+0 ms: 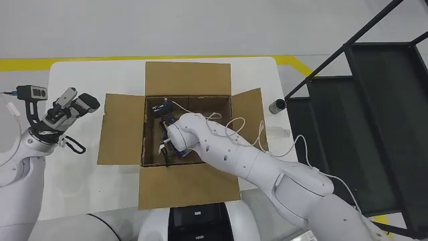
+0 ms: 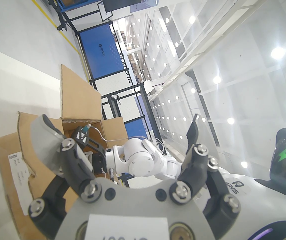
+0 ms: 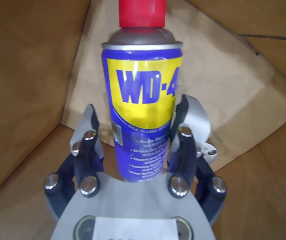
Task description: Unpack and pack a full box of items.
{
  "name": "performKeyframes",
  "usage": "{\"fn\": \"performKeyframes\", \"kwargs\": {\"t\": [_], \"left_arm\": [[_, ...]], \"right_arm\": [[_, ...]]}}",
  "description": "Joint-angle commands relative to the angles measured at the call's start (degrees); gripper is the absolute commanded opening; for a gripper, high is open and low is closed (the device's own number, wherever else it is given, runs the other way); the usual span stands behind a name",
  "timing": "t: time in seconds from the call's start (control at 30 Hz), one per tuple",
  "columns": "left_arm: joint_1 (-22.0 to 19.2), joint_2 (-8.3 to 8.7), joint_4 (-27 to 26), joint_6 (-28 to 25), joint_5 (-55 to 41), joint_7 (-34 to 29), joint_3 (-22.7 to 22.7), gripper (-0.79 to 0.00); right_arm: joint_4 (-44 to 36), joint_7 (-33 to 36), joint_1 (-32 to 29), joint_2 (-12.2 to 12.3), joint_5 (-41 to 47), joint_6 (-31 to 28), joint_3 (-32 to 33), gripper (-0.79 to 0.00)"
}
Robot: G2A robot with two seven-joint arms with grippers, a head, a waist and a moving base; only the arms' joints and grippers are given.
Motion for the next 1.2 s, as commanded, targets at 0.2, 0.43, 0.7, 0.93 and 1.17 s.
{"fn": "performKeyframes", "kwargs": {"t": [0.2,0.43,0.7,0.93,1.17], "left_arm": [[0.0,0.0,0.0,0.0,0.0,0.0,0.0,0.0],[0.0,0.0,0.0,0.0,0.0,0.0,0.0,0.0],[0.0,0.0,0.0,0.0,0.0,0.0,0.0,0.0],[0.0,0.0,0.0,0.0,0.0,0.0,0.0,0.0],[0.0,0.0,0.0,0.0,0.0,0.0,0.0,0.0]], "right_arm": [[-3.4,0.5,-1.5,0.7,-2.6,0.4,2.2,-0.785],[-15.6,4.7,-6.0,4.2,-9.1,1.7,7.4,-0.785],[-36.3,11.4,-16.6,9.6,-20.6,-1.9,16.2,-0.785],[-48.2,12.2,-24.5,12.0,-20.7,-7.8,23.7,-0.785],[-48.7,9.3,-28.1,12.9,-19.9,-11.0,28.0,-0.785]]}}
